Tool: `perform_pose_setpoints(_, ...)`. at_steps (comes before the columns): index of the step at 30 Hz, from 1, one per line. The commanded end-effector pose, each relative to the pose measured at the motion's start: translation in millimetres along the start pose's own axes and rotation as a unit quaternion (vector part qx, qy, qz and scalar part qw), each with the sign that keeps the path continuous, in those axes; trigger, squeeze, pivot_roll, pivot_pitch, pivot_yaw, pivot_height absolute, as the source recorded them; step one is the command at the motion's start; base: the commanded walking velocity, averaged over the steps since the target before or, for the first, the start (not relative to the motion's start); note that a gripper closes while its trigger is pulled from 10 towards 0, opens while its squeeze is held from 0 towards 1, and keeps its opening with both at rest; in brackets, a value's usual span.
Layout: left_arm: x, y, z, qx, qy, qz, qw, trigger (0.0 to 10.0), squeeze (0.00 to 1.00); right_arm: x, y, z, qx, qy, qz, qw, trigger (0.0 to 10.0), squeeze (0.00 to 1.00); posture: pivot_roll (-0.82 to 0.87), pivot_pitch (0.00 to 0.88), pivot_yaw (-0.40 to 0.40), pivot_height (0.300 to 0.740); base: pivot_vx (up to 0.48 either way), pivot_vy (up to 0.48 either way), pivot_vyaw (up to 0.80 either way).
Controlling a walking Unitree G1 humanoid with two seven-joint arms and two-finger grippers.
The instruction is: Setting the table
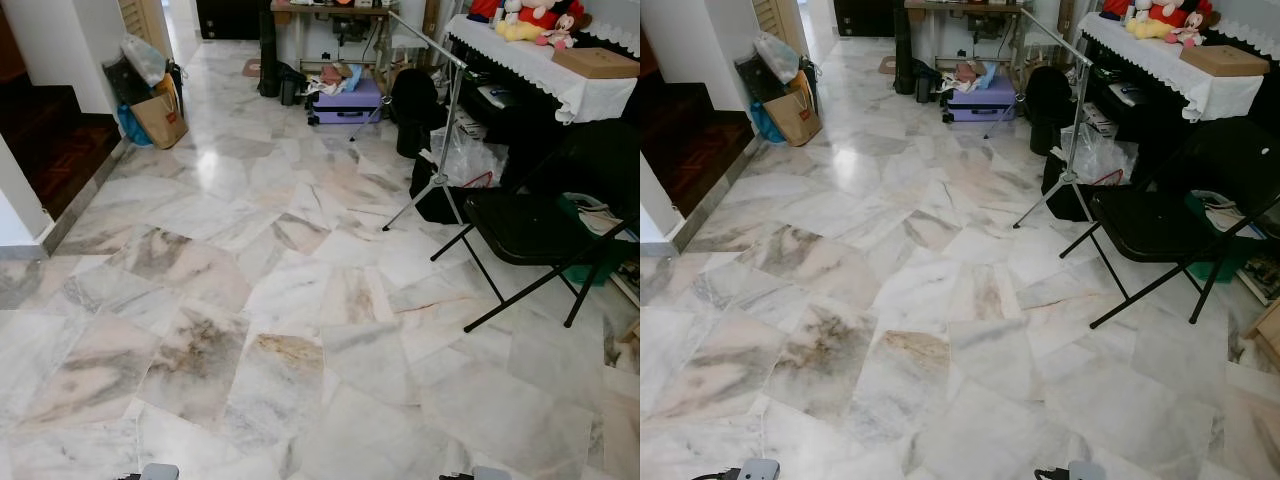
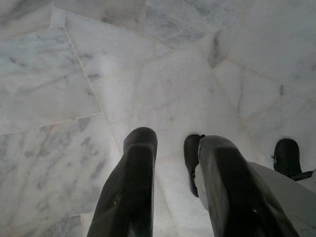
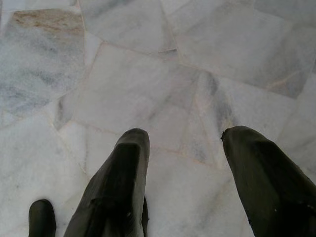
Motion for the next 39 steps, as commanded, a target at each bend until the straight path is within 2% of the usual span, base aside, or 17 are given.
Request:
perform_pose_setpoints(1,29.1,-41.2,-11.7,-0.018,-0.009,0.066,0.998,10.0,0.0,59.9,5.4,-17.9,0.059,-0.007,-0.153,0.987,10.0,0.0,0.12,0.0,-0.134,0.74,0.0,0.0,0.0)
perform_pose_setpoints(4,18.5,-38.2,-10.2,-0.012,0.006,0.064,0.998,10.0,0.0,57.9,-1.7,-17.6,0.054,-0.004,-0.152,0.987,10.0,0.0,0.12,0.0,-0.128,0.74,0.0,0.0,-0.72)
perform_pose_setpoints(8,16.5,-34.6,-9.6,-0.007,0.006,0.065,0.998,10.0,0.0,54.5,-4.0,-16.9,0.05,-0.001,-0.159,0.986,10.0,0.0,0.13,0.0,-0.123,0.74,0.0,0.0,-0.8)
perform_pose_setpoints(13,17.7,-27.2,-9.0,0.003,-0.001,0.076,0.997,10.0,0.0,40.5,-0.2,-14.7,0.055,0.016,-0.145,0.988,10.0,0.0,0.13,0.0,-0.096,0.74,0.0,0.0,-0.8)
perform_pose_setpoints(17,16.7,-26.8,-8.6,-0.003,0.001,0.058,0.998,10.0,0.0,32.7,2.3,-13.2,0.056,0.025,-0.15,0.987,10.0,0.0,0.13,0.0,-0.086,0.74,0.0,0.0,-0.8)
perform_pose_setpoints(19,15.5,-29.8,-8.3,-0.005,-0.002,0.064,0.998,10.0,0.0,13.9,17.8,-9.1,0.059,0.045,-0.149,0.986,10.0,0.0,0.17,0.0,-0.099,0.74,0.0,0.0,-0.8)
perform_pose_setpoints(25,9.4,-28.7,-7.4,-0.003,0.008,0.059,0.998,10.0,0.0,9.2,22.6,-7.7,0.062,0.049,-0.132,0.988,10.0,0.0,0.12,0.0,-0.082,0.74,0.0,0.0,-0.8)
perform_pose_setpoints(27,5.2,-32.6,-7.2,-0.015,0.021,0.031,0.999,10.0,0.0,14.1,21.8,-8.6,0.063,0.04,-0.137,0.988,10.0,0.0,0.1,0.007,-0.066,0.74,0.0,0.0,-0.8)
perform_pose_setpoints(29,8.2,-36.8,-7.8,-0.025,0.016,0.02,0.999,10.0,0.0,14.5,21.1,-8.4,0.064,0.036,-0.141,0.987,10.0,0.0,0.1,0.011,-0.07,0.74,0.0,0.0,-0.8)
perform_pose_setpoints(34,20.3,-35.3,-9.9,-0.014,0.001,0.039,0.999,10.0,0.0,5.0,20.3,-6.3,0.062,0.05,-0.132,0.988,10.0,0.0,0.12,0.037,-0.081,0.74,0.0,0.0,-0.8)
perform_pose_setpoints(39,21.0,-37.4,-9.8,-0.02,-0.002,0.031,0.999,10.0,0.0,0.4,20.9,-5.2,0.059,0.055,-0.133,0.988,10.0,0.0,0.13,0.054,-0.078,0.74,0.0,0.0,-0.8)
Point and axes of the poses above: a point about 5 cm out from each wrist's last joint towards the gripper, its own z axis pointing back from the gripper into the wrist, its own x axis along the axis of the wrist's last joint, y = z × x, the point moved 6 cm from there along -z, pointing out of the wrist towards the gripper, and after that the axes turned 2 degrees about z, right-handed, at the moved point
